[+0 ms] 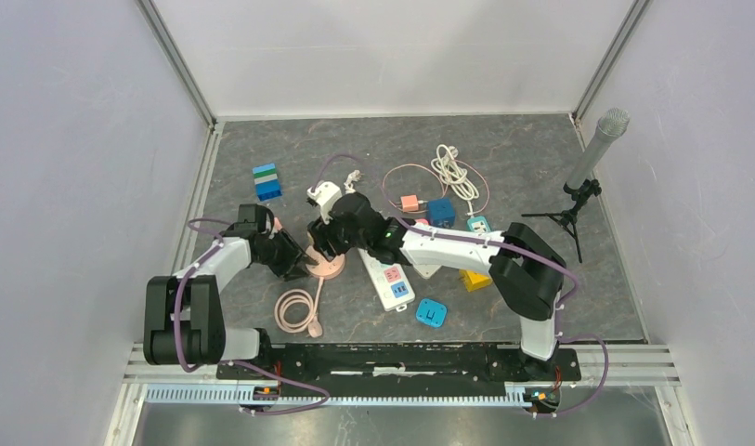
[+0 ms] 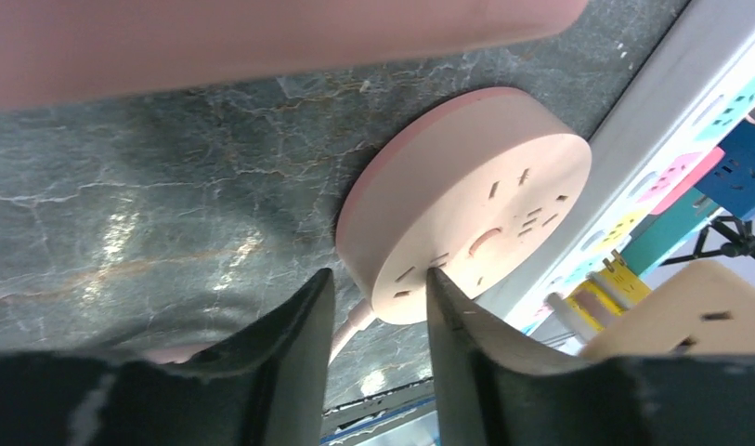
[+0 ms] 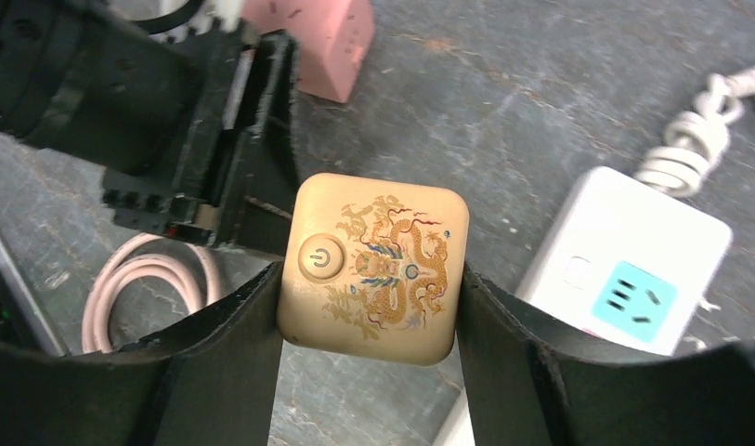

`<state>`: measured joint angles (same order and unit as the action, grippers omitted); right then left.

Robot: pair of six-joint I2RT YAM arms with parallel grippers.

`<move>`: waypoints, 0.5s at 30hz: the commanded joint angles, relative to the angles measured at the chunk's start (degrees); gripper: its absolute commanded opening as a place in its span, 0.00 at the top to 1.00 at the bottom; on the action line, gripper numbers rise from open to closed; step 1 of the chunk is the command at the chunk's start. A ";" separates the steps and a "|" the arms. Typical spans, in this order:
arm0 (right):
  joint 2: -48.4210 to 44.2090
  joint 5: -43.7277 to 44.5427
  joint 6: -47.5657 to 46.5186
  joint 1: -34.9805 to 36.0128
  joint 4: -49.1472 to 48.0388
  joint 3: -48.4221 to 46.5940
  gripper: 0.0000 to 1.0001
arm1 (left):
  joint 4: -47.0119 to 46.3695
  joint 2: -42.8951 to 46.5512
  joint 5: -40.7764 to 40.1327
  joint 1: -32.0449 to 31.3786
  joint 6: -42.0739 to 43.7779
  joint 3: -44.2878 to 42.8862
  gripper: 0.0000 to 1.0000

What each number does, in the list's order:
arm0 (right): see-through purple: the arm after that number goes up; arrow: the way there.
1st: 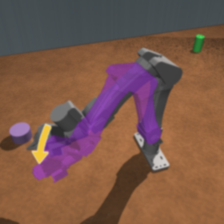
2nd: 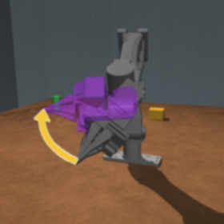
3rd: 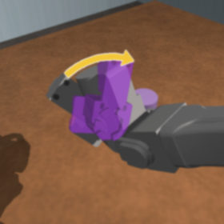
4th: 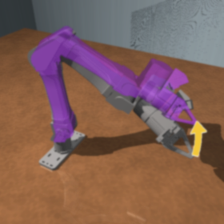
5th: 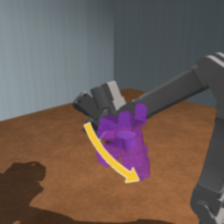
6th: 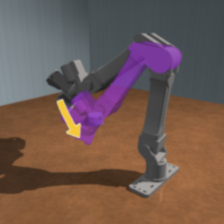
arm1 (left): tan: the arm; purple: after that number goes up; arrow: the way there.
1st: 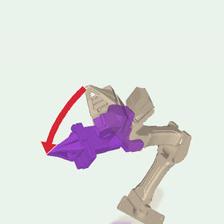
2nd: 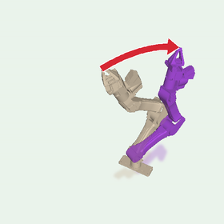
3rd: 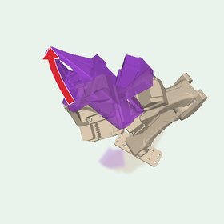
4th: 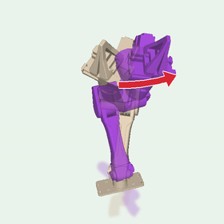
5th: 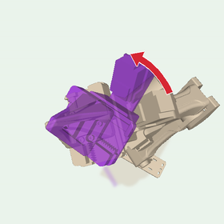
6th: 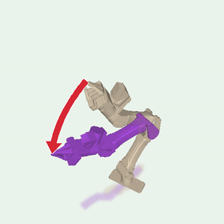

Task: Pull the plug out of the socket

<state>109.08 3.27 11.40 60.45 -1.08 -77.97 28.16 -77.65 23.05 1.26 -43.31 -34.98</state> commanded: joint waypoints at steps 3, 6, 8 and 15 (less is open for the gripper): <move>-8.84 2.91 2.13 -4.22 0.22 0.63 1.00 | 2.63 1.15 -4.03 -0.03 1.68 -2.74 0.41; -11.40 1.79 1.61 -5.16 0.96 2.34 1.00 | 5.20 1.71 -2.64 -0.03 3.70 -7.81 0.29; -12.90 0.26 0.75 -5.57 2.58 3.60 1.00 | 7.19 2.47 -2.86 0.04 5.10 -10.84 0.24; -15.27 -14.31 -5.33 -5.07 6.66 8.68 0.98 | 15.78 5.49 -9.92 0.00 9.29 -19.78 0.00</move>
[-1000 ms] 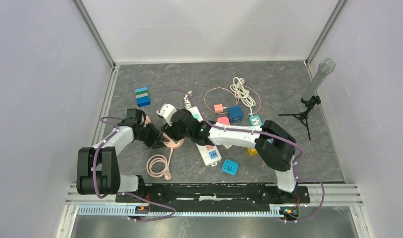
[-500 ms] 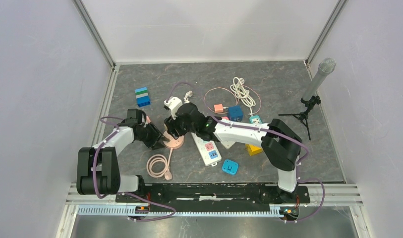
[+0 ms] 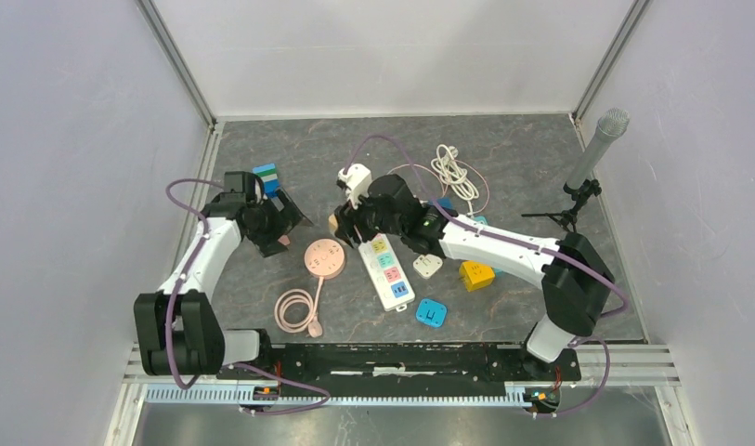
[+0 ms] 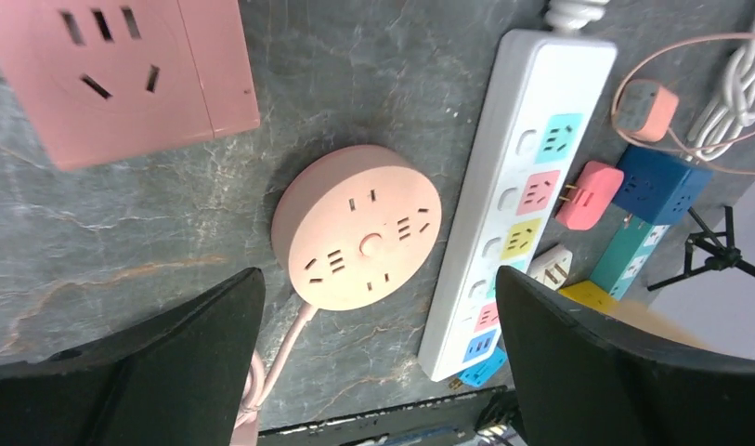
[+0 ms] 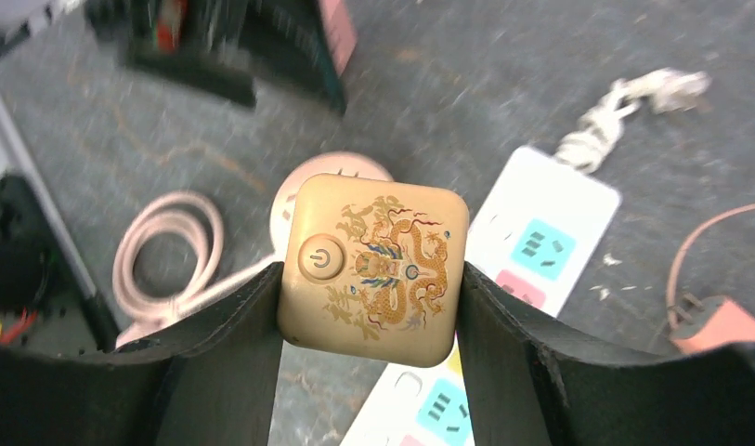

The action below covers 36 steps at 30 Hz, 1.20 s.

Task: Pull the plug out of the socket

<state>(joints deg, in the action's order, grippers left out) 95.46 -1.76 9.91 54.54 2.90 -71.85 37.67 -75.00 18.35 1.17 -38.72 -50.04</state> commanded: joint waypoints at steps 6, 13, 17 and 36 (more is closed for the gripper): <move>-0.93 -14.14 -8.68 3.96 5.43 5.77 0.93 | 12.11 4.37 -13.24 0.06 7.74 -9.47 0.00; 4.38 -26.16 -12.11 5.35 10.24 7.48 0.86 | 12.01 5.40 -15.37 0.24 7.54 -9.46 0.00; 5.86 -27.60 -12.65 5.27 10.08 8.57 0.69 | 11.99 5.49 -15.14 0.31 6.81 -9.57 0.00; 1.12 -8.99 -10.06 4.58 8.96 4.01 0.02 | 16.62 8.90 -15.05 0.26 9.90 -17.02 0.00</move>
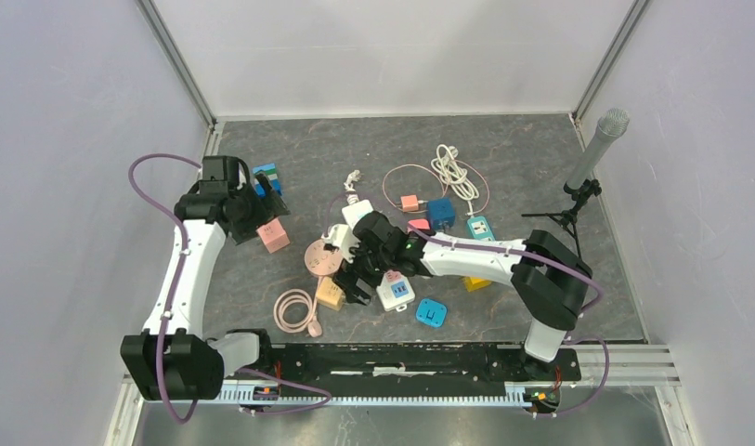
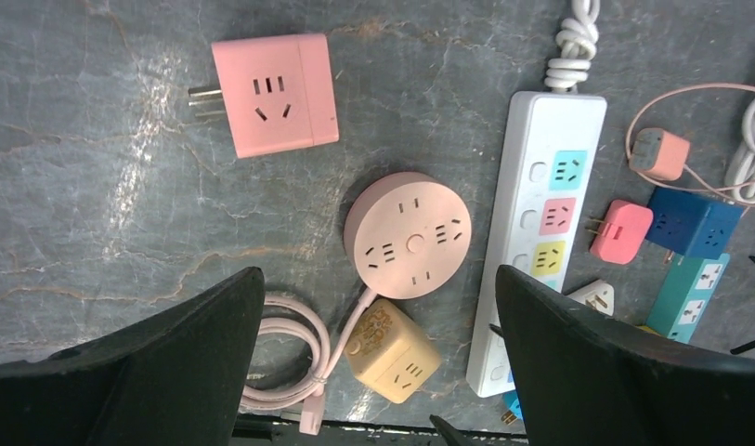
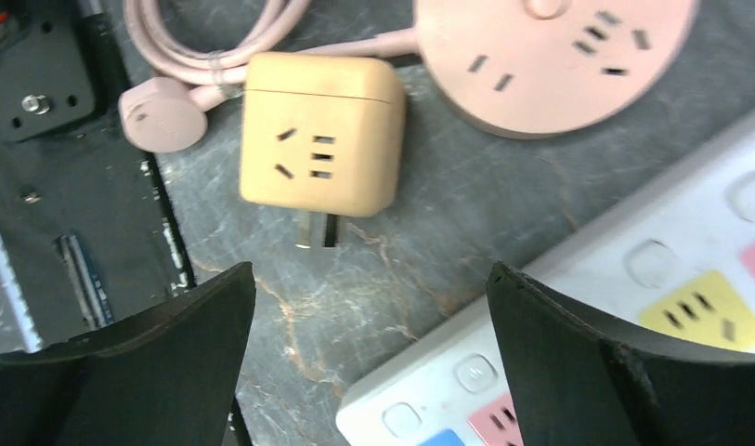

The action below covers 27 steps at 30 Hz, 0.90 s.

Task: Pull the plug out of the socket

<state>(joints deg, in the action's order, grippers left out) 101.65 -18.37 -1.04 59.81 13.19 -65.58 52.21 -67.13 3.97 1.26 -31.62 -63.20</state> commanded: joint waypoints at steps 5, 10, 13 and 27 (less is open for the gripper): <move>-13.06 19.82 3.74 -3.37 -3.49 1.07 0.02 | 2.10 2.91 2.92 0.19 3.11 -5.25 0.00; -23.05 41.52 4.93 -7.05 -2.41 5.03 0.02 | 0.98 6.45 4.20 0.10 2.60 -7.43 0.00; -29.48 53.68 3.76 -9.46 -0.67 6.80 0.02 | -0.51 9.47 2.26 0.06 -1.05 -9.41 0.00; -59.94 81.23 -9.88 -11.02 0.77 1.96 0.04 | 3.08 22.92 -18.20 0.08 0.49 -21.69 0.00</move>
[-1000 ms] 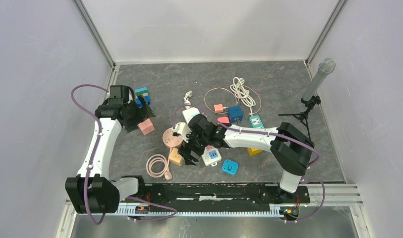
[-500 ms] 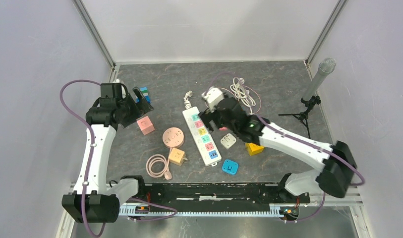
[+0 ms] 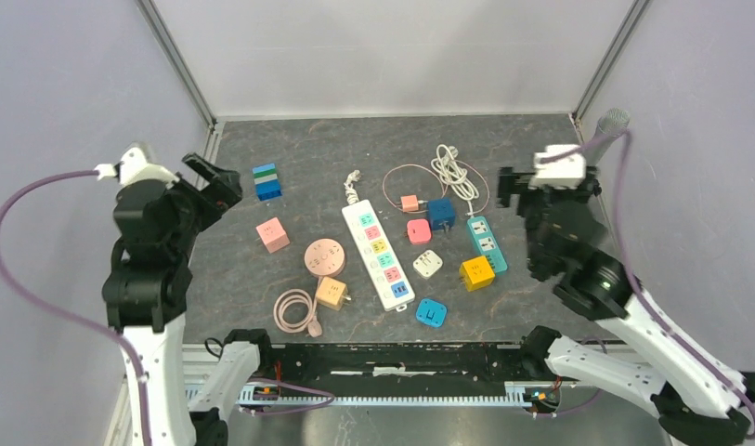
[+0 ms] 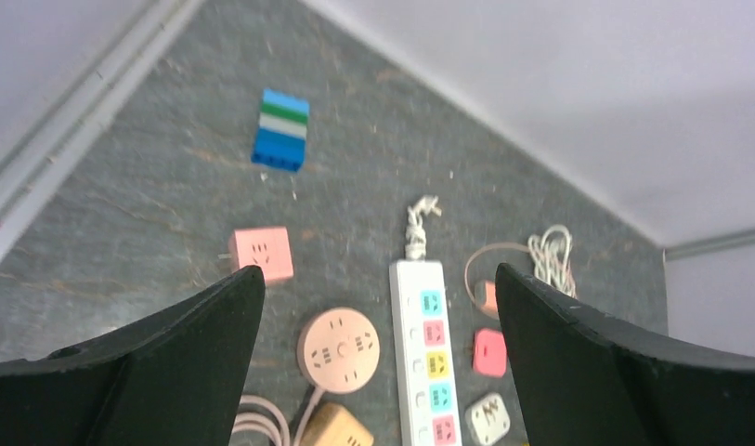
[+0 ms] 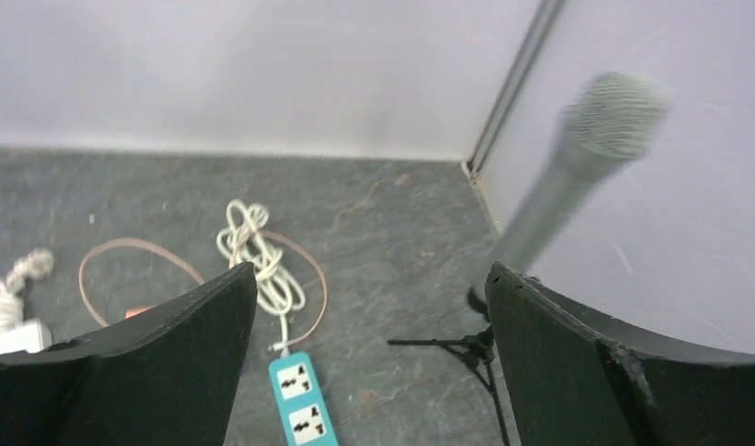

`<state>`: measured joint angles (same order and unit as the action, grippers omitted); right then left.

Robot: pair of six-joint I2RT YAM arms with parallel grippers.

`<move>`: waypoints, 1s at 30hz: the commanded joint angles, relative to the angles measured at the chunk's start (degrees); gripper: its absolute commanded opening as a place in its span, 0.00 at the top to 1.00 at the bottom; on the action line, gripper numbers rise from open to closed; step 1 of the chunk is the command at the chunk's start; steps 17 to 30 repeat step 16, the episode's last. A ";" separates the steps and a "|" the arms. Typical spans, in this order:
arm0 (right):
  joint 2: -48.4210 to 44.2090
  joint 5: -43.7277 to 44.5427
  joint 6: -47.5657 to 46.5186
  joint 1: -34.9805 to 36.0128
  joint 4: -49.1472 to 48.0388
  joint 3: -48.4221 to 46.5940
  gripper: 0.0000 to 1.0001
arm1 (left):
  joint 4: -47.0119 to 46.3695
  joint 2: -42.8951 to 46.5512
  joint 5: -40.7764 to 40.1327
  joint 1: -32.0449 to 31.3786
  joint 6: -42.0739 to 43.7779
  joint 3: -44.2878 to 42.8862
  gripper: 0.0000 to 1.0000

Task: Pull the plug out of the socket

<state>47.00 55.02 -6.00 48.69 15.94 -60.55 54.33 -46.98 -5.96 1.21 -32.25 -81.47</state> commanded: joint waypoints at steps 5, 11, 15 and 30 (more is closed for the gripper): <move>-12.79 8.23 -10.75 0.16 -9.79 -2.08 0.04 | -0.03 6.27 -10.92 0.15 2.21 -3.26 0.00; -13.82 12.51 -14.05 0.14 -11.89 -2.86 0.04 | -0.89 7.85 -11.90 0.11 3.16 -2.74 0.00; -12.77 12.58 -12.98 0.16 -11.05 -2.95 0.04 | -0.81 7.78 -11.78 0.15 3.58 -2.47 0.00; -12.61 12.44 -12.57 0.13 -10.86 -2.83 0.04 | -0.89 7.71 -11.52 0.13 3.69 -2.46 0.00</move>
